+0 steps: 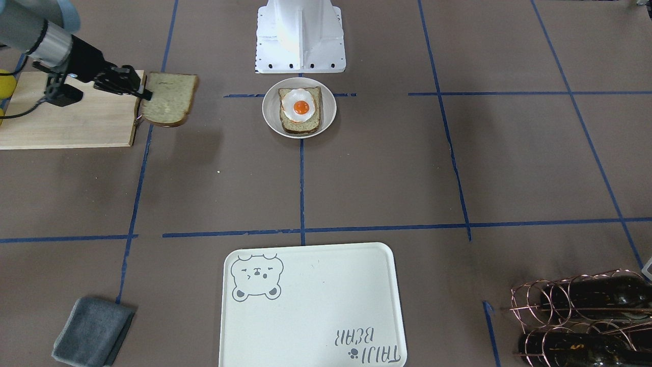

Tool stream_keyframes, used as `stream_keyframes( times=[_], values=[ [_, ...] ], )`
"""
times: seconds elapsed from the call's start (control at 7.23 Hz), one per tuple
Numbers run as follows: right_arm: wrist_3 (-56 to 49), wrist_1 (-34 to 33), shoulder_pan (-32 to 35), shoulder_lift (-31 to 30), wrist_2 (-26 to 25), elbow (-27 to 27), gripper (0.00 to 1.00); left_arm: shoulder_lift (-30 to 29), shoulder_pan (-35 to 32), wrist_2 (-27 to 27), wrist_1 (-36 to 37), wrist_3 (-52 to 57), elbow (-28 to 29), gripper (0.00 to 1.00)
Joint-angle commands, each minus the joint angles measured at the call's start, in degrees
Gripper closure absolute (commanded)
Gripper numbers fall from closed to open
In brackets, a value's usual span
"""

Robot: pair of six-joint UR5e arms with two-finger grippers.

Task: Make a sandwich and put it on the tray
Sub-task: 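Carry the bread slice over the egg toast and lower it on top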

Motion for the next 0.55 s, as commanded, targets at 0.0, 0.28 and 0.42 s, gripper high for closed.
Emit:
stream_keyframes(
  times=[0.0, 0.28, 0.42],
  values=[
    [4.1, -2.4, -5.6, 16.9, -3.5, -8.5, 1.00, 0.0, 0.0, -0.1, 0.0, 0.0, -0.1, 0.00],
    [3.6, -7.1, -11.2, 20.2, -10.7, -9.4, 1.00, 0.0, 0.0, -0.1, 0.0, 0.0, -0.1, 0.00],
    [3.8, -7.5, -11.8, 20.1, -10.7, -9.5, 1.00, 0.0, 0.0, -0.1, 0.0, 0.1, 0.2, 0.00]
  ],
)
